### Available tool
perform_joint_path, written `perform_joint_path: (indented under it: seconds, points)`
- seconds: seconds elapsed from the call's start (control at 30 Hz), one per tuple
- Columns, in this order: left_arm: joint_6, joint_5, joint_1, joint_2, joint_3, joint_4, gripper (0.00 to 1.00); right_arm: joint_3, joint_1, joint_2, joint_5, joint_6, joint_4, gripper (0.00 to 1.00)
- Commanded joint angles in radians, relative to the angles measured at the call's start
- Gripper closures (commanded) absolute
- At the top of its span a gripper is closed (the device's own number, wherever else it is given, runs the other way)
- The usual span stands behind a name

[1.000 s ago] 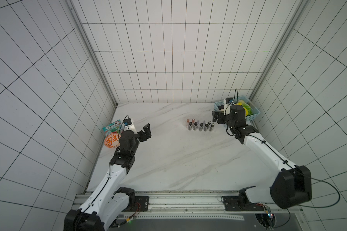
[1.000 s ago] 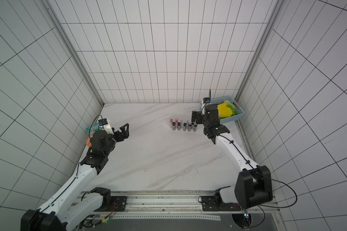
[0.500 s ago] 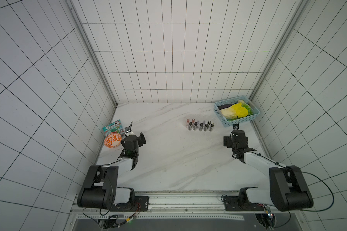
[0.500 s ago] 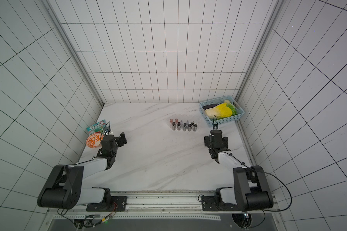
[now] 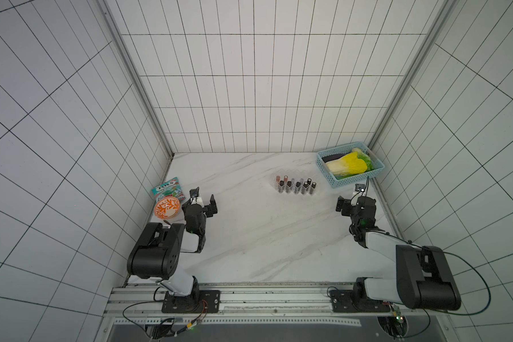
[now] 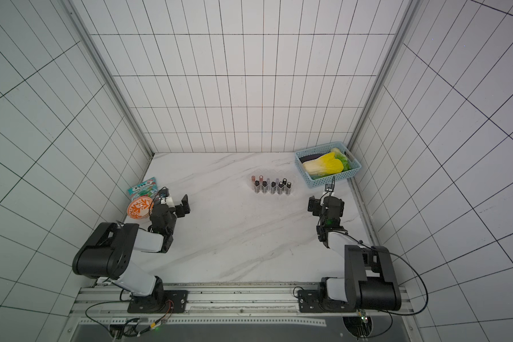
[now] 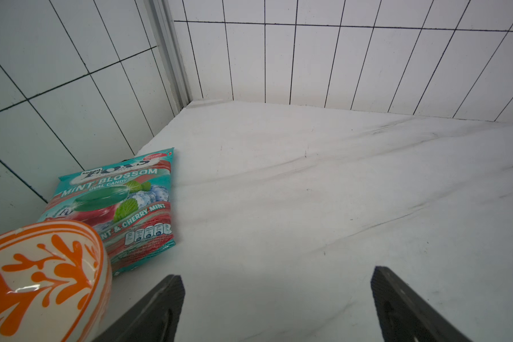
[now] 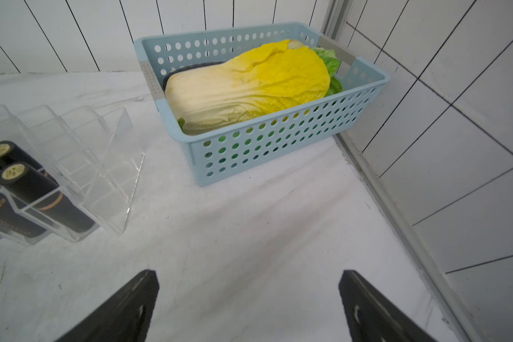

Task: Arrange the lipsticks in the organizer
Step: Reset both arms

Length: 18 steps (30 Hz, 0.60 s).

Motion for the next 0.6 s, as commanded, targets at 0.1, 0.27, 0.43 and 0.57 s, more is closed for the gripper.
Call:
perform_joint_path:
  seconds: [0.1,0.27,0.43,0.57]
  points:
    - [-0.015,0.081,0.039,-0.021,0.103,-0.122,0.02,-0.077,-0.071,0.165,-0.107,0.023,0.316,0.01]
    - [-0.016,0.079,0.039,-0.026,0.105,-0.138,0.03,0.0,-0.072,0.201,-0.156,0.004,0.227,0.01]
    - [-0.017,0.079,0.039,-0.026,0.103,-0.136,0.02,0.018,-0.072,0.197,-0.129,0.015,0.181,0.01]
    - [-0.017,0.079,0.039,-0.027,0.104,-0.136,0.02,0.025,-0.073,0.197,-0.125,0.02,0.166,0.01]
